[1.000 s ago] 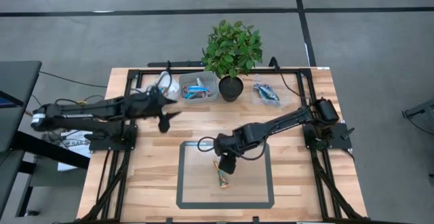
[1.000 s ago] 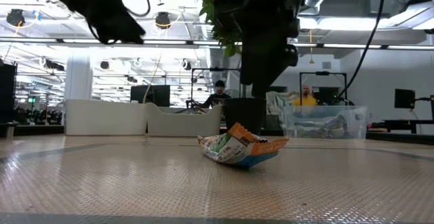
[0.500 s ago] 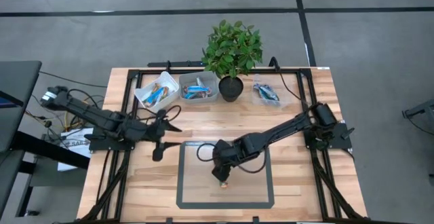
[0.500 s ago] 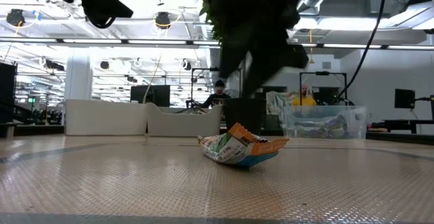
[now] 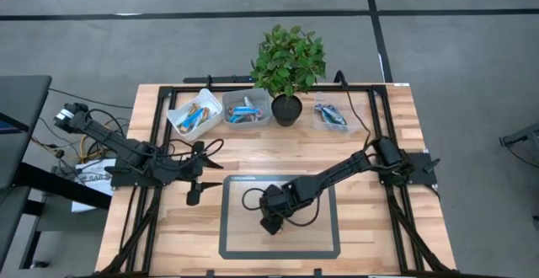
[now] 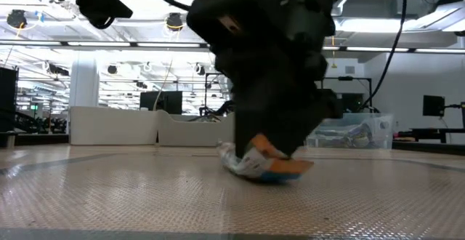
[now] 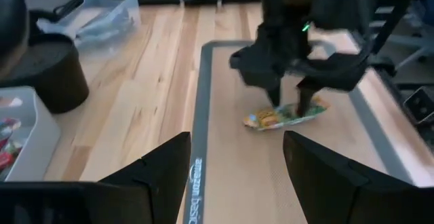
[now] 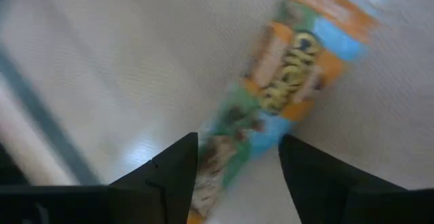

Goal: Pick and place Granola Bars by type
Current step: Put the yellow granola bar into the white bin, then return to Home Position

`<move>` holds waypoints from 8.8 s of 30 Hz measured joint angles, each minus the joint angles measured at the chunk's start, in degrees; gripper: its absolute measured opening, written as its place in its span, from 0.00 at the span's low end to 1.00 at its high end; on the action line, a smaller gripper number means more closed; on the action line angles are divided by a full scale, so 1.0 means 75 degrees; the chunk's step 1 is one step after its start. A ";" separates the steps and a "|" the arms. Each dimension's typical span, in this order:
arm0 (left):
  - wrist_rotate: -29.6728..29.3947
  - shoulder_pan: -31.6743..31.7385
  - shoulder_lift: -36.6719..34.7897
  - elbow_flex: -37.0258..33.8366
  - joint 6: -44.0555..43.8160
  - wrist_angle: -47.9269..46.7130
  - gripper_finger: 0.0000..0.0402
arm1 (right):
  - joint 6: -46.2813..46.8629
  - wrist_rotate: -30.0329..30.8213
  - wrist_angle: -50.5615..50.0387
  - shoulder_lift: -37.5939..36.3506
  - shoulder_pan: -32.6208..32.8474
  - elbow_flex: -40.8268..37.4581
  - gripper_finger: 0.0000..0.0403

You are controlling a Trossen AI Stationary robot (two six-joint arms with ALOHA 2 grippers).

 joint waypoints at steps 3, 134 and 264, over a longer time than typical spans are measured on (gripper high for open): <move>-0.0005 0.0000 0.0037 -0.0004 -0.0121 -0.0124 0.57 | 0.0071 -0.0031 0.0291 0.0163 0.0000 0.0058 0.49; -0.5234 0.5223 -0.0465 0.0003 -0.0927 -0.2572 0.16 | -0.7948 0.3380 0.4585 0.0185 -0.2629 0.1844 0.54; 0.0074 0.1696 -0.0701 0.0000 -0.2374 -0.1118 0.53 | -0.7556 0.1196 0.4535 -1.4302 -0.1838 -1.1480 0.54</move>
